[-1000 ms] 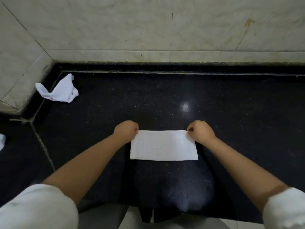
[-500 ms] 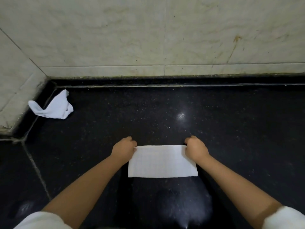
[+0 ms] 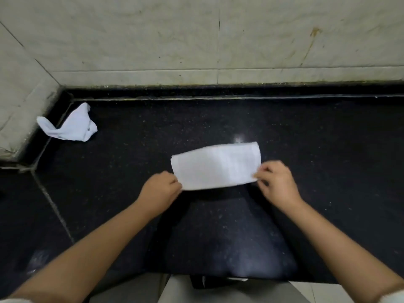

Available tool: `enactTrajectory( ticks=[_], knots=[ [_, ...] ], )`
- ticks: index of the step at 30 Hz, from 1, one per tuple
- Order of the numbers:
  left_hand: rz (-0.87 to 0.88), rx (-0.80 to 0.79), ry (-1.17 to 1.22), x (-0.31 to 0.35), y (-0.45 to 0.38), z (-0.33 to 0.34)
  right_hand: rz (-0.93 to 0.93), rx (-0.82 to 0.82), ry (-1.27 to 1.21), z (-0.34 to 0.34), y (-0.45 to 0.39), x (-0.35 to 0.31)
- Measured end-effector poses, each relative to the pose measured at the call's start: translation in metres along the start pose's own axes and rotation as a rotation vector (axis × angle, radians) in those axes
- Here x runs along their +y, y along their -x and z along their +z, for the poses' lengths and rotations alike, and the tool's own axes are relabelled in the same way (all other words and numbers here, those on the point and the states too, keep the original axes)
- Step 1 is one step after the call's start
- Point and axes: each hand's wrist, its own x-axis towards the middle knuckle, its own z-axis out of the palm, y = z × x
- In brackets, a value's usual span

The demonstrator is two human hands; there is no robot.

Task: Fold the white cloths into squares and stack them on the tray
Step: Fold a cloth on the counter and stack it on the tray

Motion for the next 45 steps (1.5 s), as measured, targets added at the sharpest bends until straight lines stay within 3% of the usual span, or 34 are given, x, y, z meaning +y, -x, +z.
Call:
enactTrajectory(
  ticks=[4, 8, 11, 14, 19, 28, 35, 41, 43, 45],
  knots=[
    [-0.064, -0.24, 0.048, 0.028, 0.036, 0.036, 0.04, -0.196, 0.086, 0.033, 0.055, -0.011],
    [-0.173, -0.192, 0.067, 0.026, 0.03, 0.03, 0.185, -0.169, 0.057, 0.036, 0.059, -0.018],
    [-0.26, -0.129, 0.124, 0.034, -0.001, 0.02, 0.423, -0.103, -0.011, 0.03, 0.05, -0.022],
    [-0.422, -0.29, 0.203, 0.052, -0.028, 0.02, 0.618, -0.229, 0.078, 0.024, 0.041, -0.028],
    [-0.486, -0.466, 0.213, 0.069, -0.04, 0.044, 0.758, -0.472, 0.198, 0.026, 0.031, -0.039],
    [-0.502, -0.441, 0.208, 0.073, -0.032, 0.051, 0.968, -0.489, 0.097, 0.036, 0.023, -0.052],
    [-0.507, -0.425, 0.221, 0.074, -0.033, 0.052, 0.928, -0.349, -0.102, 0.031, 0.021, -0.057],
    [-0.636, -0.257, 0.238, 0.056, -0.012, 0.024, 0.653, -0.05, -0.314, 0.025, -0.013, -0.109],
    [-0.697, -0.271, 0.174, 0.04, 0.009, 0.017, 0.509, -0.088, -0.322, 0.033, -0.025, -0.137],
    [-0.738, -0.314, 0.103, 0.028, 0.032, 0.014, 0.35, -0.239, -0.241, 0.053, -0.026, -0.16]
  ],
)
